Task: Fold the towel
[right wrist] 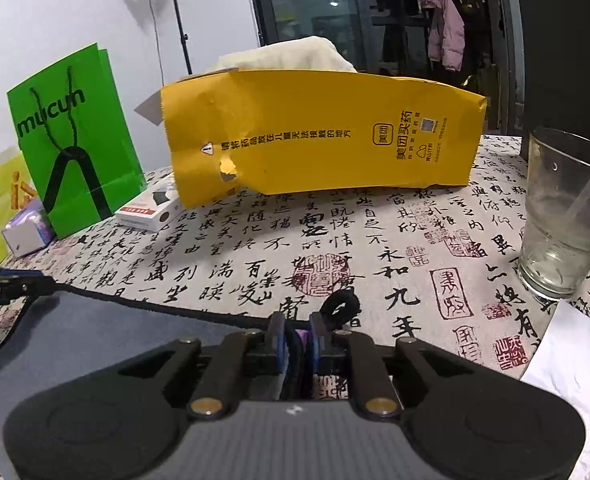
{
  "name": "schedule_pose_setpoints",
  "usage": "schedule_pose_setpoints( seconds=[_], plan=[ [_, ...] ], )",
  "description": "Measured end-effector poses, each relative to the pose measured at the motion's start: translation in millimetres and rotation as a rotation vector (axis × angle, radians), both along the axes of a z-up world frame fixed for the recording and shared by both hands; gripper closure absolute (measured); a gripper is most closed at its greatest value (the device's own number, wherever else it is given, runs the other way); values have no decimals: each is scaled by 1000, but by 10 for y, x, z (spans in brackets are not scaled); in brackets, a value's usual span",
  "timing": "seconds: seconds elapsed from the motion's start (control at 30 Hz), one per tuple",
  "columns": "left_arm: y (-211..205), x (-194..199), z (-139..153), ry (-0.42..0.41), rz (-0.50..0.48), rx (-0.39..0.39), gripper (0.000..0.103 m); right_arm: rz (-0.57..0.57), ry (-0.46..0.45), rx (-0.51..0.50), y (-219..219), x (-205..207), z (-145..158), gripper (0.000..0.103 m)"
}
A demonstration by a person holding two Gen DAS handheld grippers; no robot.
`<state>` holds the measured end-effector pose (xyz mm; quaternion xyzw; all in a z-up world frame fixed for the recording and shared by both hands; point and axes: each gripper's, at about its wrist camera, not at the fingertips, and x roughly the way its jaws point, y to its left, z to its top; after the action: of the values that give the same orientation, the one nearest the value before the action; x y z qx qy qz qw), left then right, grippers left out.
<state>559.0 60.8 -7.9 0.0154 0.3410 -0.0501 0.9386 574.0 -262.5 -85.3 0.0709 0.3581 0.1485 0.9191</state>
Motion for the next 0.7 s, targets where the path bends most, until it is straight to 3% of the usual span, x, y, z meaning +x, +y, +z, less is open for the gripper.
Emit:
schedule_pose_setpoints(
  seconds=[0.07,0.17,0.33,0.53,0.7],
  plan=[
    [-4,-13,7,0,-7,3,40,-5,3,-8,-1,9,7,79],
    [-13,-28,15,5,-9,12,21,-10,2,-20,3,4,24,68],
    [-45,-92,44,7,-41,16,2,-45,-3,-33,-3,-28,68,13],
    [-79,-139,47,0,-27,51,0,-72,-22,-71,7,-83,120,4],
    [-66,-170,63,-3,-13,53,0,-80,-24,-75,-11,-134,145,3]
  ],
)
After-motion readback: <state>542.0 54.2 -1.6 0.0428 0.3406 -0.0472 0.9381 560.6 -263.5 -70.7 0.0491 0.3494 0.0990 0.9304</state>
